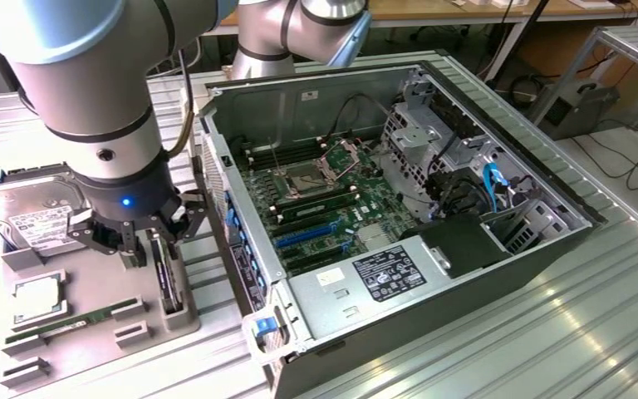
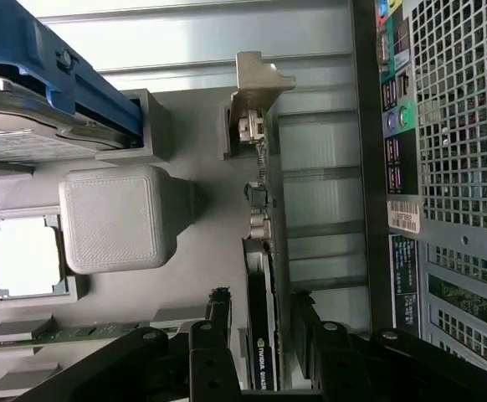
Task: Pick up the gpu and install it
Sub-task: 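Pick up the gpu and move the gpu toward the slot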
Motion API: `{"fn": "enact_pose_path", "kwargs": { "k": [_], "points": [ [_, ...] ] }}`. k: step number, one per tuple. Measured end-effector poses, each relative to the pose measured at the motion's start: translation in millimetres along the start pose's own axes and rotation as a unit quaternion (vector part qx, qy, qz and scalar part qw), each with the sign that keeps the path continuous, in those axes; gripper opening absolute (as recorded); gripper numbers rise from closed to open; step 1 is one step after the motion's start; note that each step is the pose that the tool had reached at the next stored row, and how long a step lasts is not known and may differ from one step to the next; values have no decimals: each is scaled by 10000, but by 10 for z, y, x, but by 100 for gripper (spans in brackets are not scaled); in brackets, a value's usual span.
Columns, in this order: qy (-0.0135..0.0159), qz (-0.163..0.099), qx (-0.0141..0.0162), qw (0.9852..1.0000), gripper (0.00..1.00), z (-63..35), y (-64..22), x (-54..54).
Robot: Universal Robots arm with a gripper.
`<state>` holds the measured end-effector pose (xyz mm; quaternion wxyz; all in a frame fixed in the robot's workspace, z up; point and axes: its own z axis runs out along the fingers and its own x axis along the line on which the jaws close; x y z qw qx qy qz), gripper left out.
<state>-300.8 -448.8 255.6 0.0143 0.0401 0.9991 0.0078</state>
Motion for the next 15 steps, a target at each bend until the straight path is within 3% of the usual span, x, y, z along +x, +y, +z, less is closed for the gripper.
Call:
{"fn": "enact_pose_path", "kwargs": {
  "k": [3, 8, 15],
  "points": [
    [1, 2, -19, 10000, 42, 42, 2, 2],
    [8, 4, -95, 10000, 42, 67, 13, 6],
    [7, 3, -98, 10000, 42, 76, 46, 16]
  ]
}}
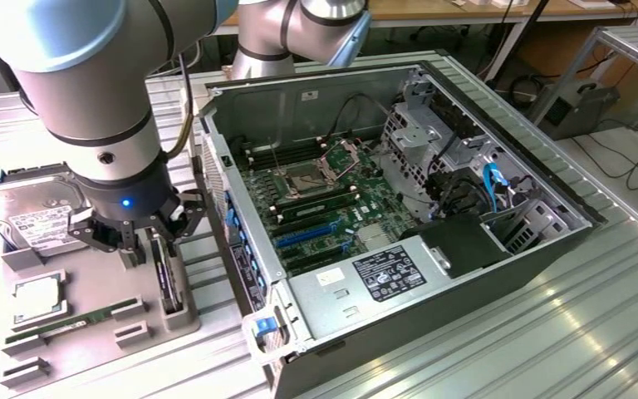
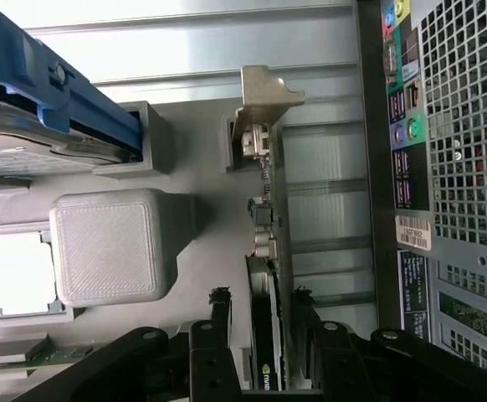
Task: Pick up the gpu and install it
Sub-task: 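Pick up the gpu and move the gpu toward the slot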
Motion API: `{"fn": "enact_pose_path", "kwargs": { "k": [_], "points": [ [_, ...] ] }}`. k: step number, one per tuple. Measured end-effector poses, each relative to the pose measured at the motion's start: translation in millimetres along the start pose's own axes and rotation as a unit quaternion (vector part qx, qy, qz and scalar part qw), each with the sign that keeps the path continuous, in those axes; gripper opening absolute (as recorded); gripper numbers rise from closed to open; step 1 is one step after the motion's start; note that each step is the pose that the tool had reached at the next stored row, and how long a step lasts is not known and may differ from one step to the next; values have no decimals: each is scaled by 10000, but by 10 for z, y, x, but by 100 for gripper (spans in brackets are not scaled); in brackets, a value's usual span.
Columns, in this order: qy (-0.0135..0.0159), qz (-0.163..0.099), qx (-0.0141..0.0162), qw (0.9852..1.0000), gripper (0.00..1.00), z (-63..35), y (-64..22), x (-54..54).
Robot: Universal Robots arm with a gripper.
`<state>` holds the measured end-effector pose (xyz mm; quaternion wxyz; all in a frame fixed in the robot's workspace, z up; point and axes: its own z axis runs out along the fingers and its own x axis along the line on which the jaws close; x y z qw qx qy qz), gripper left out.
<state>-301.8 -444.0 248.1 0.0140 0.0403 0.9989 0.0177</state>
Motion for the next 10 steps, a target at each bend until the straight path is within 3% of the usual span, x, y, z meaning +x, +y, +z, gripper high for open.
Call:
{"fn": "enact_pose_path", "kwargs": {
  "k": [3, 7, 10],
  "points": [
    [0, -1, 9, 10000, 42, 8, 4, 0],
    [-2, -1, 48, 10000, 42, 33, 3, 1],
    [-4, -1, 47, 10000, 42, 37, 8, 2]
  ]
}}
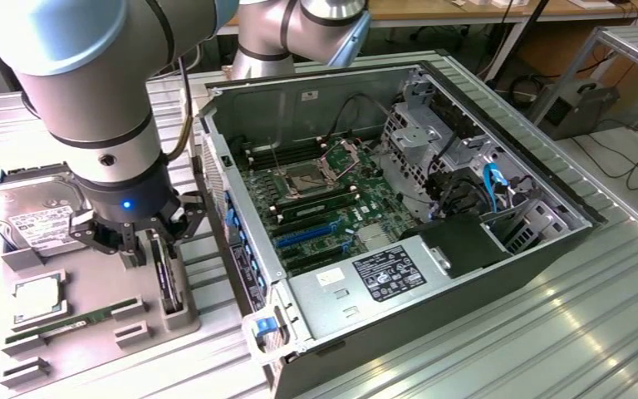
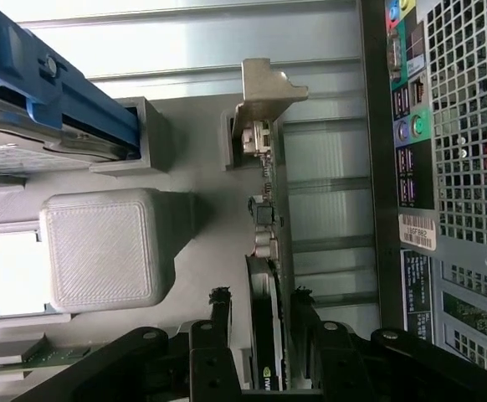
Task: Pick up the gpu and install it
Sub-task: 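Pick up the gpu and move the gpu toward the slot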
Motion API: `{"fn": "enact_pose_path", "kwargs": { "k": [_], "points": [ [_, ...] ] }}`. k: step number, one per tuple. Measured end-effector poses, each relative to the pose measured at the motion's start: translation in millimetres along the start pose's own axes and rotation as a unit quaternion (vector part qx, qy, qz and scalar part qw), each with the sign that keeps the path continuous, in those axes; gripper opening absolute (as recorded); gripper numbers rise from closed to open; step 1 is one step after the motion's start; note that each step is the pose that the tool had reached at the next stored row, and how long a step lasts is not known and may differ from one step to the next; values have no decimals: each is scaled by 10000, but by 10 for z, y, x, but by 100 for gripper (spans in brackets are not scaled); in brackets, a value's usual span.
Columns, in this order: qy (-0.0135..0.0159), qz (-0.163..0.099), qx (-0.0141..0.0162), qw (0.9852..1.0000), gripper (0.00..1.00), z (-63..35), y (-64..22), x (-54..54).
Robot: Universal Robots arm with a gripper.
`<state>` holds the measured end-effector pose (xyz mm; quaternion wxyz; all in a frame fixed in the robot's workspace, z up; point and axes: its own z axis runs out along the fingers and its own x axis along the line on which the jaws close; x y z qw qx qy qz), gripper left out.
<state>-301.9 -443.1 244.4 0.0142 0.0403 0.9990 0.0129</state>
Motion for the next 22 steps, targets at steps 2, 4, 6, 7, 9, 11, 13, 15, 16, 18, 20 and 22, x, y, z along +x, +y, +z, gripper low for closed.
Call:
{"fn": "enact_pose_path", "kwargs": {
  "k": [2, 4, 6, 7, 9, 11, 13, 15, 16, 18, 20, 22],
  "points": [
    [0, 0, 0, 10000, 42, 1, 6, 0],
    [1, -1, 0, 10000, 42, 0, 8, 0],
    [1, 0, 1, 10000, 34, -1, 9, 1],
    [1, 0, 0, 10000, 34, 0, 9, 1],
    [1, 0, 1, 10000, 32, 0, 9, 1],
    [1, -2, 1, 10000, 27, -1, 9, 1],
    [2, -32, 0, 10000, 27, -1, 9, 1],
    [5, -130, -3, 9999, 27, -1, 10, 1],
    [7, -226, -6, 9997, 27, 0, 10, 1],
    [11, -399, -11, 9992, 27, 0, 10, 0],
    [15, -566, -16, 9984, 27, 1, 10, -3],
    [16, -587, -15, 9983, 27, 0, 10, -4]
  ]
}}
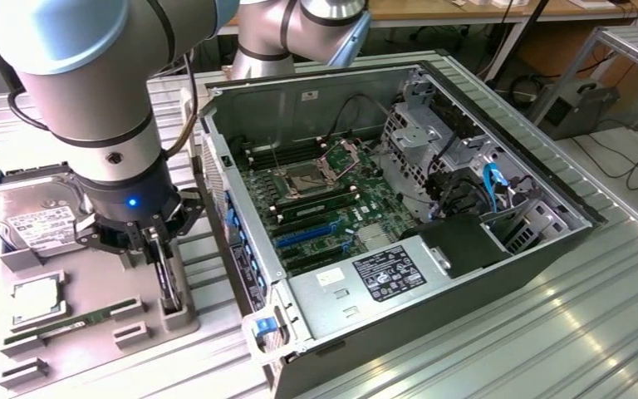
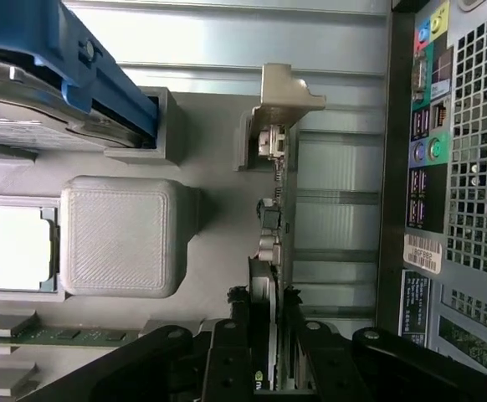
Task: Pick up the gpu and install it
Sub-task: 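Pick up the gpu and move the gpu toward the slot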
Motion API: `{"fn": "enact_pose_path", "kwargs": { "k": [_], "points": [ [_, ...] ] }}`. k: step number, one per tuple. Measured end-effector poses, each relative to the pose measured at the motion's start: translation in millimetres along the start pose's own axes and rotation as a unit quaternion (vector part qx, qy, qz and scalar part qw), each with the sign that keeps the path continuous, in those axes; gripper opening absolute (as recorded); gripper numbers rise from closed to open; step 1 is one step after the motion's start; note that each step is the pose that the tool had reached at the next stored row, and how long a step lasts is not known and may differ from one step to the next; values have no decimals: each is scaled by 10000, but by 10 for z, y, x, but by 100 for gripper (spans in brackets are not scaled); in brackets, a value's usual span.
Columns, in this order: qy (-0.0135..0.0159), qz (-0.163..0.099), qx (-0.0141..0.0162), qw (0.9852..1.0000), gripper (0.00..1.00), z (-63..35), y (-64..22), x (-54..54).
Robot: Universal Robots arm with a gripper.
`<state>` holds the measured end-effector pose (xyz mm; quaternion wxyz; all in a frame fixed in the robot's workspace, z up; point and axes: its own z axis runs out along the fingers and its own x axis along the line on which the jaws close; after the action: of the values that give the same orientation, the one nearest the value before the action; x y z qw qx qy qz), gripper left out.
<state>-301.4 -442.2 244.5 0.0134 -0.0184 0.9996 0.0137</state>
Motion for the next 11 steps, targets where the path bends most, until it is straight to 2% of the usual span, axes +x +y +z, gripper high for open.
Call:
{"fn": "enact_pose_path", "kwargs": {
  "k": [6, 11],
  "points": [
    [1, -3, 1, 10000, 26, -12, 1, -1],
    [0, 1, 0, 10000, 26, -101, 3, -7]
  ]
}}
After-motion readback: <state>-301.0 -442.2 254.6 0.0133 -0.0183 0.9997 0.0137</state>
